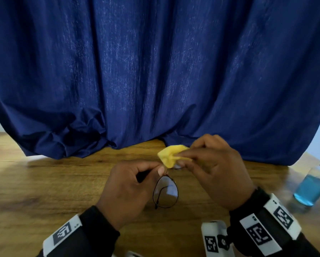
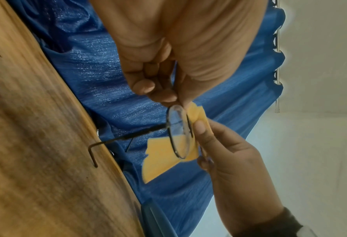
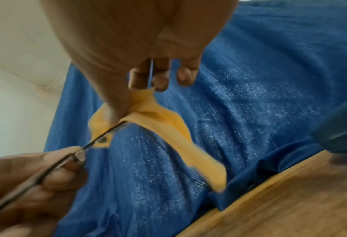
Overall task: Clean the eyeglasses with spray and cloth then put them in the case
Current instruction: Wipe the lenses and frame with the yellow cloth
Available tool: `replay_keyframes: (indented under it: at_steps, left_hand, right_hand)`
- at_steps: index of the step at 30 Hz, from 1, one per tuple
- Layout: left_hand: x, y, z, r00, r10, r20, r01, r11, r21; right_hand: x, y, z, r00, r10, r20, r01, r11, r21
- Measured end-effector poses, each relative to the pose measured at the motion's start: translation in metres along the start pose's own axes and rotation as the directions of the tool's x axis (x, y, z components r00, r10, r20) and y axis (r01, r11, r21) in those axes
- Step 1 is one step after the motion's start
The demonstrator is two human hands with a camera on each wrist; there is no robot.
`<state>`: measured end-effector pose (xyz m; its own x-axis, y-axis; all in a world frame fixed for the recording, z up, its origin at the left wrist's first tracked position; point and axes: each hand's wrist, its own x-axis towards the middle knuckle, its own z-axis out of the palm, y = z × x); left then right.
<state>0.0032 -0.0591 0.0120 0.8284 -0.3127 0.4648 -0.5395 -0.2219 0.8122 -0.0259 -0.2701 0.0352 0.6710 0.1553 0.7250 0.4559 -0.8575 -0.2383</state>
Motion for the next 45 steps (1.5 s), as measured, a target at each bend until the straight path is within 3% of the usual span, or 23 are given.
replay_keyframes:
  at_steps: [3, 6, 8, 11, 16, 19, 22, 23, 25, 27, 29, 33, 35, 40, 45]
  left_hand:
    - [0.001, 0.001, -0.002, 0.998, -0.026, -0.058, 0.024, 0.999, -0.02]
    - [0.002, 0.004, -0.004, 0.991, -0.075, -0.111, 0.066, 0.994, -0.083]
    - [0.003, 0.002, -0.006, 0.984, -0.123, -0.13, 0.106, 0.985, -0.134]
    - [0.004, -0.001, -0.005, 0.981, -0.144, -0.133, 0.123, 0.981, -0.152]
    - [0.003, 0.0, -0.003, 0.974, -0.185, -0.128, 0.149, 0.956, -0.251]
    - [0.004, -0.001, -0.004, 0.967, -0.209, -0.147, 0.161, 0.944, -0.288]
    - [0.007, -0.003, -0.006, 0.963, -0.186, -0.193, 0.138, 0.961, -0.238]
    - [0.007, -0.004, -0.007, 0.961, -0.171, -0.216, 0.124, 0.969, -0.213]
    - [0.007, -0.003, -0.009, 0.961, -0.141, -0.24, 0.099, 0.979, -0.179]
    - [0.006, 0.0, -0.008, 0.967, -0.109, -0.231, 0.076, 0.987, -0.144]
    - [0.004, 0.001, -0.006, 0.972, -0.095, -0.213, 0.07, 0.99, -0.124]
    - [0.003, 0.0, -0.002, 0.971, -0.112, -0.213, 0.084, 0.987, -0.136]
    - [0.003, -0.002, -0.001, 0.965, -0.118, -0.232, 0.089, 0.987, -0.135]
    - [0.005, -0.006, -0.004, 0.954, -0.124, -0.272, 0.089, 0.986, -0.138]
    - [0.006, -0.005, -0.005, 0.947, -0.136, -0.291, 0.091, 0.983, -0.161]
  right_hand:
    - [0.0, 0.011, -0.008, 0.969, 0.207, -0.136, -0.209, 0.978, 0.003]
    - [-0.001, 0.009, -0.008, 0.933, 0.36, 0.016, -0.349, 0.891, 0.292]
    - [-0.001, -0.006, -0.003, 0.94, 0.34, 0.022, -0.32, 0.86, 0.398]
    - [-0.004, -0.023, 0.008, 0.993, 0.108, -0.049, -0.094, 0.97, 0.224]
    - [-0.005, -0.02, 0.016, 0.996, -0.053, 0.069, 0.039, 0.979, 0.201]
    - [-0.005, -0.019, 0.008, 0.967, -0.151, 0.203, 0.105, 0.969, 0.222]
    - [-0.006, -0.007, 0.0, 0.937, -0.112, 0.331, 0.073, 0.989, 0.128]
    - [-0.005, -0.001, -0.003, 0.946, -0.056, 0.32, 0.037, 0.997, 0.065]
    - [-0.003, 0.009, -0.007, 0.962, 0.155, 0.223, -0.168, 0.985, 0.037]
    - [-0.002, 0.014, -0.006, 0.908, 0.376, 0.188, -0.409, 0.893, 0.188]
    - [-0.001, 0.009, 0.0, 0.816, 0.51, 0.272, -0.578, 0.724, 0.377]
    - [-0.003, -0.014, 0.011, 0.62, 0.529, 0.579, -0.77, 0.267, 0.58]
    - [-0.002, -0.019, 0.012, 0.571, 0.493, 0.656, -0.791, 0.117, 0.601]
    - [0.001, -0.013, 0.015, 0.561, 0.498, 0.661, -0.758, -0.01, 0.652]
    - [0.0, -0.024, 0.018, 0.582, 0.367, 0.726, -0.776, -0.016, 0.63]
